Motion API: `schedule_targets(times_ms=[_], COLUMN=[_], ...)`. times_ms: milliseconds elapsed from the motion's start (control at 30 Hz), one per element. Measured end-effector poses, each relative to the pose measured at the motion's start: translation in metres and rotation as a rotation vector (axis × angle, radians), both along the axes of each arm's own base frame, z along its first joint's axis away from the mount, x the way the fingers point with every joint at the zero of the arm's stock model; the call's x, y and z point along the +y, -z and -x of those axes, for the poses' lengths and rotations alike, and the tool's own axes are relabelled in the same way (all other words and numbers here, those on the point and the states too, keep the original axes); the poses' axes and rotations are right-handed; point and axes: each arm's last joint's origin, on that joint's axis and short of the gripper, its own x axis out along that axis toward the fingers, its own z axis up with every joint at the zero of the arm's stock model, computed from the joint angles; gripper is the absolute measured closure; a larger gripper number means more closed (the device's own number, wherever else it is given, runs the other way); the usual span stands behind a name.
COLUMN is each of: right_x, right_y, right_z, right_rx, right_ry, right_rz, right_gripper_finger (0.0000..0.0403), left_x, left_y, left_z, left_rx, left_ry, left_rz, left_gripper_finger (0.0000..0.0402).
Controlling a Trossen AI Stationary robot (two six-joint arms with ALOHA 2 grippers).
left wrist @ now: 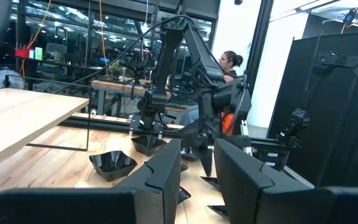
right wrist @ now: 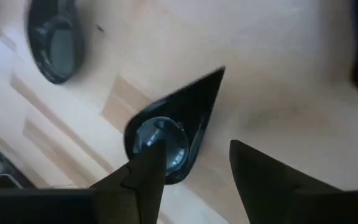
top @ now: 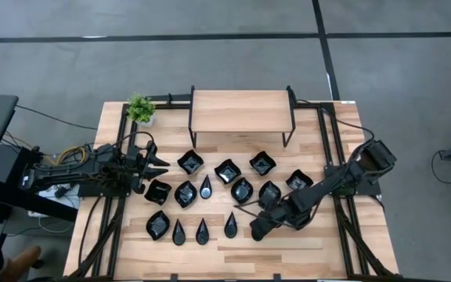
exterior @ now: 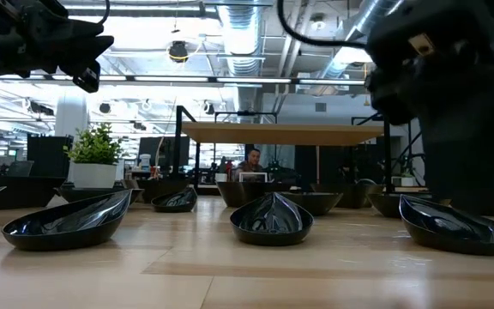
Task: Pick & Place Mini shaped plates
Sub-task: Put the black plate on the shelf
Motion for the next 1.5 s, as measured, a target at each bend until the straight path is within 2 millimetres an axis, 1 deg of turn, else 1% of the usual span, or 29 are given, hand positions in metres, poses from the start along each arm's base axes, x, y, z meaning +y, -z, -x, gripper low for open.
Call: schedule_targets(times_ms=[100,367,533,1200,1400,1500], right_x=[0.0022,-0.0007,-0.0004,-0.0008,-0.0008,-0.0007], right_y=[0.006,0.0044,0.0072,0.0068,0.0062,0.0062], right_z=[-0.0033,-0.0006,-0.0009,-0.0003,-0.0004,-0.0004], right_rx=[-0.005,0.006,0.015,0.017,0.013,0.013], right_ry=[-0.001,0.014,0.009,0.009,0.008,0.007], right_rz=[-0.005,0.033,0.037,0.042,0.04,0.04], right_gripper_finger=[0.024,0.0258,0.0279,0.0358,0.0395,0.0398], left_x=[0.0,0.0,0.0,0.0,0.0,0.0], left_y=[0.0,0.0,0.0,0.0,0.0,0.0], left_z=[0.0,0.0,0.0,0.0,0.0,0.0], left_rx=[0.0,0.0,0.0,0.0,0.0,0.0], left_ry=[0.0,0.0,0.0,-0.001,-0.001,-0.001], left_rz=[0.0,0.0,0.0,-0.003,-0.003,-0.003], left_gripper_finger=[0.0302,0.0302,0.0302,0.0302,0.0302,0.0302])
